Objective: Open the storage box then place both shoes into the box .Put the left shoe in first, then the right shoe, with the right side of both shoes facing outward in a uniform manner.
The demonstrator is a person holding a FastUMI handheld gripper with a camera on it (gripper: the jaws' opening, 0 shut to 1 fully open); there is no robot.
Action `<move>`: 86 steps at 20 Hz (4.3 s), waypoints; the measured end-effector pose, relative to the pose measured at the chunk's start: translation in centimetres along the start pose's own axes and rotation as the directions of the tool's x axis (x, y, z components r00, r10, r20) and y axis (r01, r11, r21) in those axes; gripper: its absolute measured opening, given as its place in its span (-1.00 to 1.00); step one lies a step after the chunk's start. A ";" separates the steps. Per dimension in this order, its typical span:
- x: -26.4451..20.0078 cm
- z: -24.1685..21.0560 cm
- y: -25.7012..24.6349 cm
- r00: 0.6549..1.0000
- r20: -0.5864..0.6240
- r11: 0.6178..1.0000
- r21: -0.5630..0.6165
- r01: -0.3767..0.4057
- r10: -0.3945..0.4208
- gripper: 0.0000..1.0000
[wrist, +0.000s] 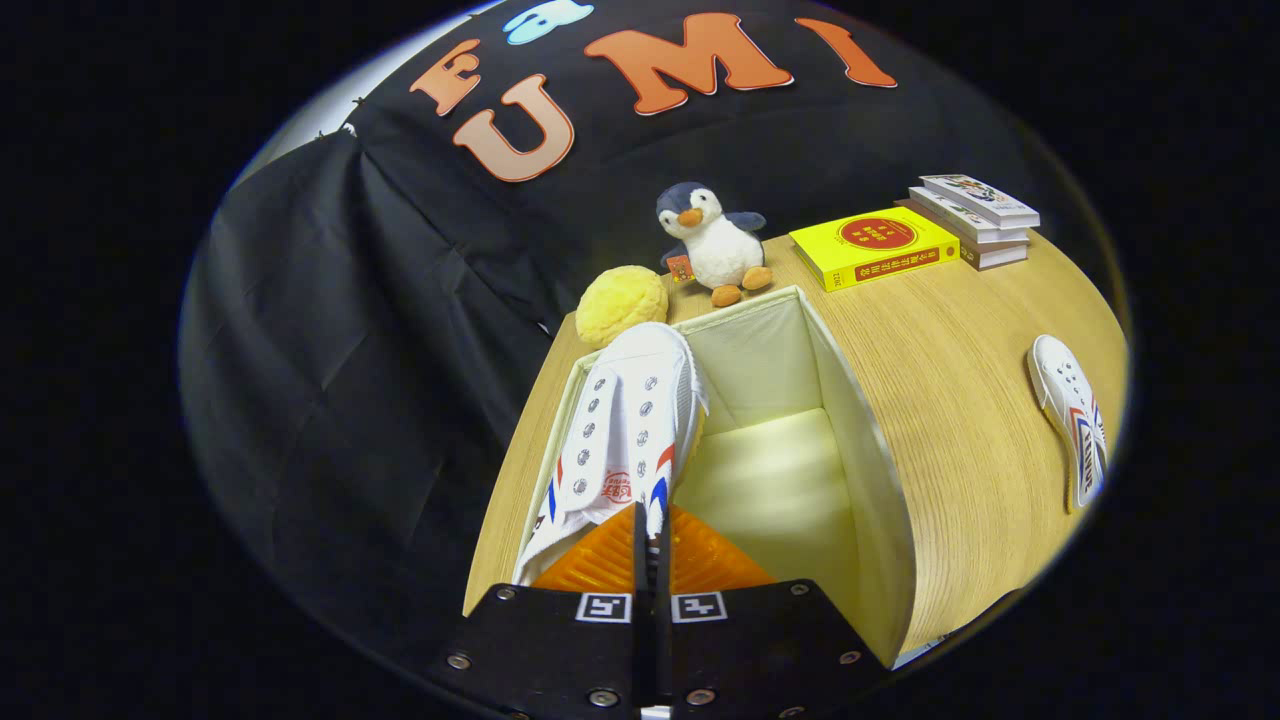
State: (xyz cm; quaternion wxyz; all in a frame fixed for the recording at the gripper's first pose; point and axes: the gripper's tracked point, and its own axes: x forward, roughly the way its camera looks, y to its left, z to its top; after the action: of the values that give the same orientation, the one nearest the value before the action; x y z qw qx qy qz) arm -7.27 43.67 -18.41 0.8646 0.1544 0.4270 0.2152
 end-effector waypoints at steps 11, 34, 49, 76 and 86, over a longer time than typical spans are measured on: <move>-3.0 2.9 1.5 0.996 0.011 0.995 -0.040 -0.090 0.090 0.97; -16.2 6.8 -37.9 0.890 0.157 0.903 0.066 0.424 -0.429 0.97; -9.2 -0.2 -43.6 0.903 -0.046 0.903 0.032 0.428 -0.426 0.45; -14.1 7.1 -30.1 0.936 0.150 0.946 0.109 0.306 -0.320 -0.99; -11.8 7.9 -12.9 0.968 0.165 0.982 0.067 0.178 -0.187 -0.99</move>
State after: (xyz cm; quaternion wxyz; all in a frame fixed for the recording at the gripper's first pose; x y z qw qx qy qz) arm -4.20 25.96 -11.66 0.9098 0.1547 0.3693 0.1095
